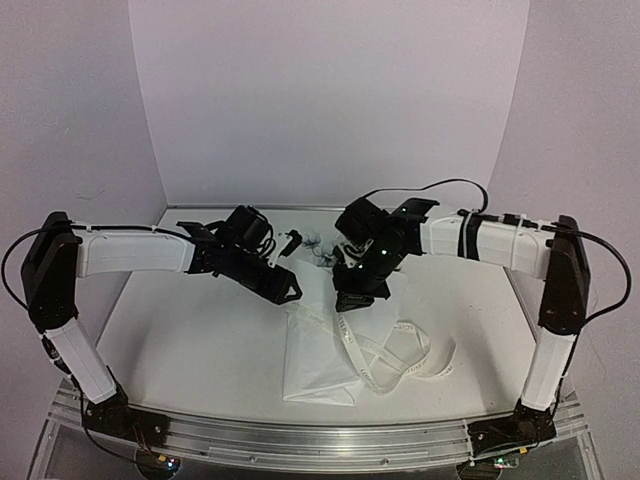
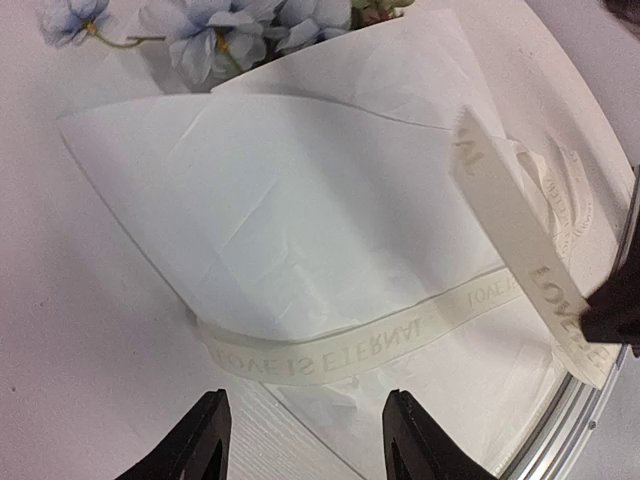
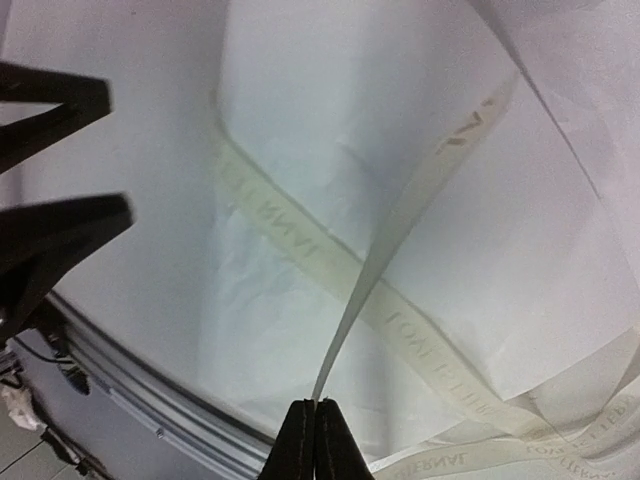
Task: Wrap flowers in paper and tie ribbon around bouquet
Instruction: Cross the ribbon over the folded bouquet.
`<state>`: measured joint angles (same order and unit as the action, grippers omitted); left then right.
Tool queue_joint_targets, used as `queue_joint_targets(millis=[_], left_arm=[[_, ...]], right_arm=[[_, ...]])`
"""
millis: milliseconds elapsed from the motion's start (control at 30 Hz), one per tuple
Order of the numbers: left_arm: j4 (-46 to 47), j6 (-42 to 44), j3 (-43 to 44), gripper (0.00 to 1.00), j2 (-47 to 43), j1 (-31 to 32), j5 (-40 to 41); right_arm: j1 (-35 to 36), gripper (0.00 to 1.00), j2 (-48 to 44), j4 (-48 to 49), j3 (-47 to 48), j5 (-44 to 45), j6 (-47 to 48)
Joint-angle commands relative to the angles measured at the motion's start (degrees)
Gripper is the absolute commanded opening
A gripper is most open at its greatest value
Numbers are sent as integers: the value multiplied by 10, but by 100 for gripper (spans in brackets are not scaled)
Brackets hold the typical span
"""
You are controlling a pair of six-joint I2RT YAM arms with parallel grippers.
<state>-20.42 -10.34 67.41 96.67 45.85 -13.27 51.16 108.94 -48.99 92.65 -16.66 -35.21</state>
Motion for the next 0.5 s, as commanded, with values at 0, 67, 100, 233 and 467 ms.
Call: queue_joint_targets(millis=[0, 67, 100, 233, 467], left_arm=[[-16, -49, 6, 54, -8, -33, 27], [0, -82, -17, 53, -25, -55, -2], [4, -92, -25, 54, -30, -61, -13], [-4, -102, -35, 54, -48, -70, -17], [-8, -101, -41, 54, -57, -74, -24]], right_arm=[[2, 0, -32, 123, -47, -135, -34], [3, 0, -30, 154, -61, -162, -68], [4, 0, -30, 170, -69, -169, -89], [10, 0, -18, 247, -112, -180, -188], [16, 0, 1, 336, -172, -181, -294]])
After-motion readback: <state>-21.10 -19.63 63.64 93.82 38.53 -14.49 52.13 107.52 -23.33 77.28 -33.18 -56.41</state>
